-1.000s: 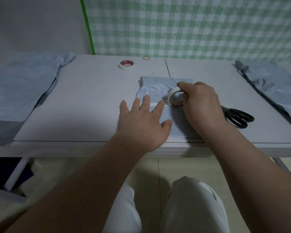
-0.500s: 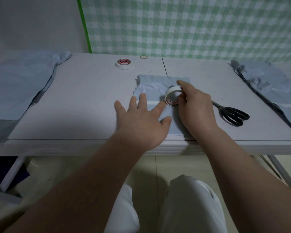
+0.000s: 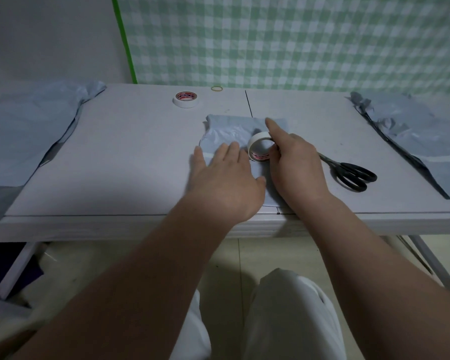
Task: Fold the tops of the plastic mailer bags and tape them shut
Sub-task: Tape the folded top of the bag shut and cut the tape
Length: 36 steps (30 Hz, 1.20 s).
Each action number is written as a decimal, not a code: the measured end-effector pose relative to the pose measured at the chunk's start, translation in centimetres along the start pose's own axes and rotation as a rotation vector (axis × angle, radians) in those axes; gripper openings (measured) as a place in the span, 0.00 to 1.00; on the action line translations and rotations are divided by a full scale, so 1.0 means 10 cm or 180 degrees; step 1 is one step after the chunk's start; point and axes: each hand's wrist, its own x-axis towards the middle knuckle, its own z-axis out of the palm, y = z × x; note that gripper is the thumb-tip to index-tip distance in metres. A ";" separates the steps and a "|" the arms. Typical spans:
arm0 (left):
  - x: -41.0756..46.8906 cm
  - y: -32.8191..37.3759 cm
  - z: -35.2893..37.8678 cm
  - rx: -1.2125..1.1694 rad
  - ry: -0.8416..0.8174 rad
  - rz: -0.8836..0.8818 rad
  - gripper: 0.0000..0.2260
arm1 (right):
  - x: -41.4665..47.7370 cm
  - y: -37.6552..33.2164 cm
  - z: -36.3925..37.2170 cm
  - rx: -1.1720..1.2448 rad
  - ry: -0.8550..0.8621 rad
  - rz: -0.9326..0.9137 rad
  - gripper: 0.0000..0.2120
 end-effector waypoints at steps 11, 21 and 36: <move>-0.03 0.05 0.08 -0.0019 -0.0038 -0.0078 0.29 | 0.00 0.00 -0.02 -0.0112 -0.0073 -0.0159 0.26; -0.03 0.04 0.09 0.0017 0.0012 -0.0073 0.30 | 0.04 0.14 -0.19 -0.0539 -0.0057 -0.0173 0.26; -0.02 0.07 0.10 0.0025 0.0025 -0.0059 0.26 | 0.01 0.03 -0.26 -0.1506 -0.0183 -0.0205 0.25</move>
